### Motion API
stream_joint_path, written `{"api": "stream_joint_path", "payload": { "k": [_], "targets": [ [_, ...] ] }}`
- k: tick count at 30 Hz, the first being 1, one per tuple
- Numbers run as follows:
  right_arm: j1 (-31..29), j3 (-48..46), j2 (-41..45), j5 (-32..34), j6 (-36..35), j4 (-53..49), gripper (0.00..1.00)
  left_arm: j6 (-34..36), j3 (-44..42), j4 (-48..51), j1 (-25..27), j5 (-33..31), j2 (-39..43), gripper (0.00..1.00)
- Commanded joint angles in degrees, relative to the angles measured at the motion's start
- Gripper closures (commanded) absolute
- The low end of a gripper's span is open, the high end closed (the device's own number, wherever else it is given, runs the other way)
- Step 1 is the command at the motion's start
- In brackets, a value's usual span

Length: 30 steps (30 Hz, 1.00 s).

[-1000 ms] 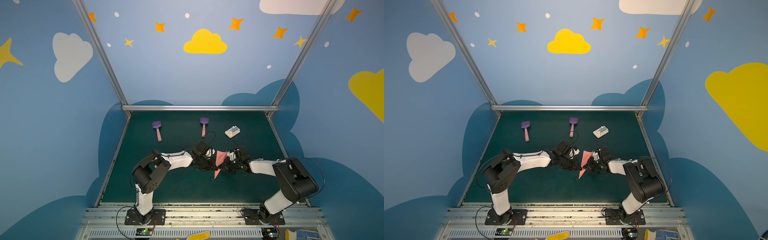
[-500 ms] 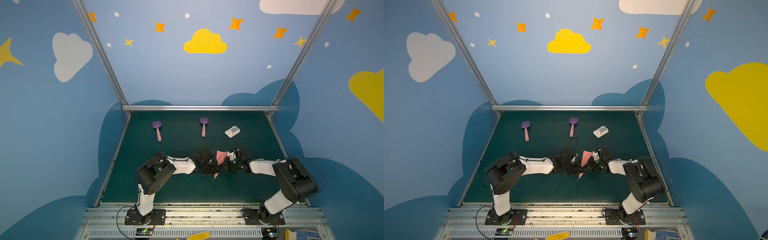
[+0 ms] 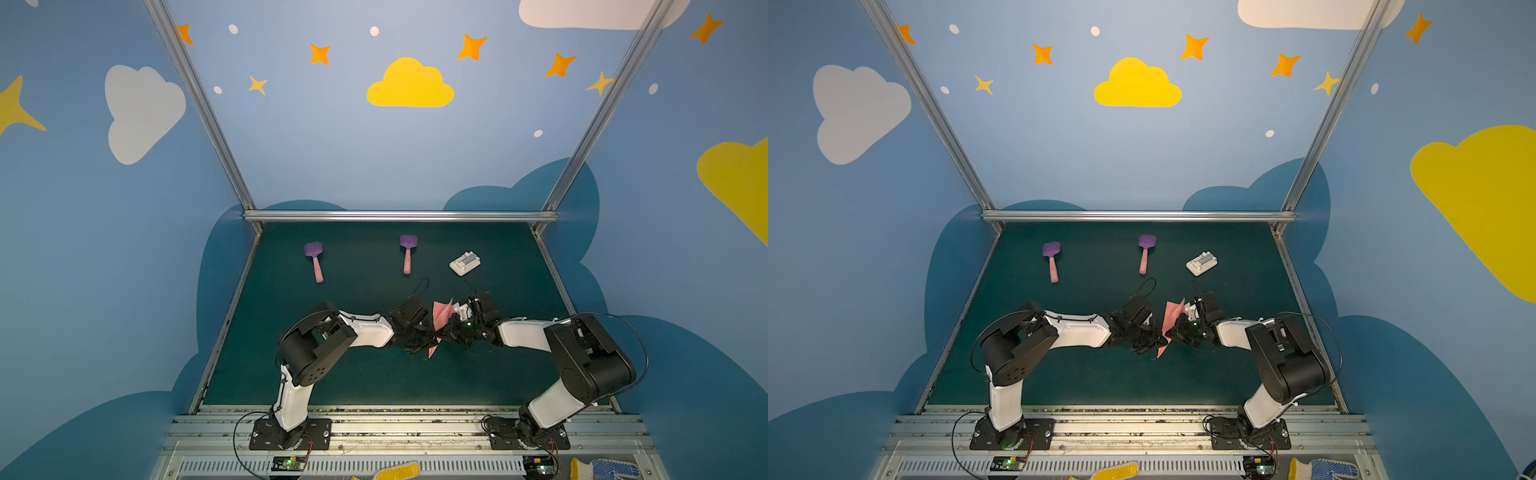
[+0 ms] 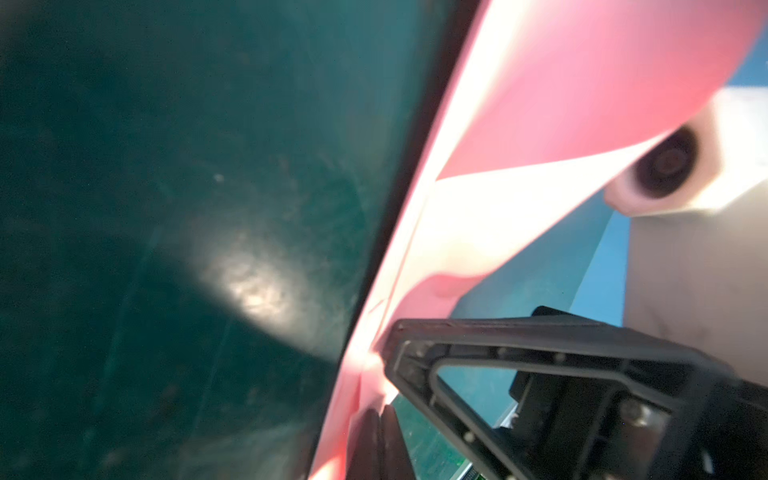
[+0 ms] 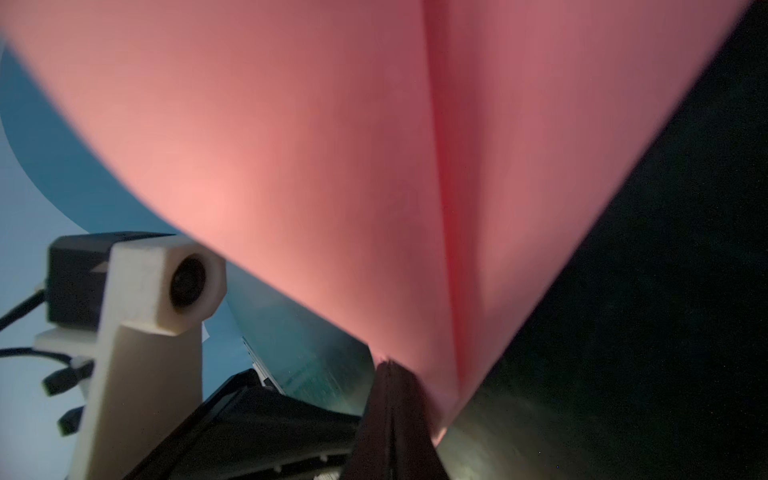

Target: Fold a paper plane with a square sheet of paper (fold left side to right side)

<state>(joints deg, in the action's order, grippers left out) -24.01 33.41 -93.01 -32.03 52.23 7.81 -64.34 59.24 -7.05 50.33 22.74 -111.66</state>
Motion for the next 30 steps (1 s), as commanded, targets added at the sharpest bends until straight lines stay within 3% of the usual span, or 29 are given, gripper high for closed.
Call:
{"api": "stream_joint_path", "payload": {
  "k": [1,17,23,30],
  "targets": [
    [-0.16,-1.86,-2.91,3.65,-0.54,-3.04,1.00,0.86,0.37,4.50,0.21,-1.14,-0.91,0.96],
    [0.19,-3.85,-3.23,4.26,1.21,-1.54,1.00,3.54,-7.25,12.88,1.18,-1.07,8.62,0.96],
    [0.28,-4.11,-3.75,4.16,1.60,-0.93,1.00,2.66,-4.08,11.09,2.38,-1.19,10.85,0.96],
    [0.28,-3.98,-3.64,4.08,1.79,-1.03,1.00,-0.32,0.77,7.44,3.29,-1.21,7.19,0.96]
  ]
}}
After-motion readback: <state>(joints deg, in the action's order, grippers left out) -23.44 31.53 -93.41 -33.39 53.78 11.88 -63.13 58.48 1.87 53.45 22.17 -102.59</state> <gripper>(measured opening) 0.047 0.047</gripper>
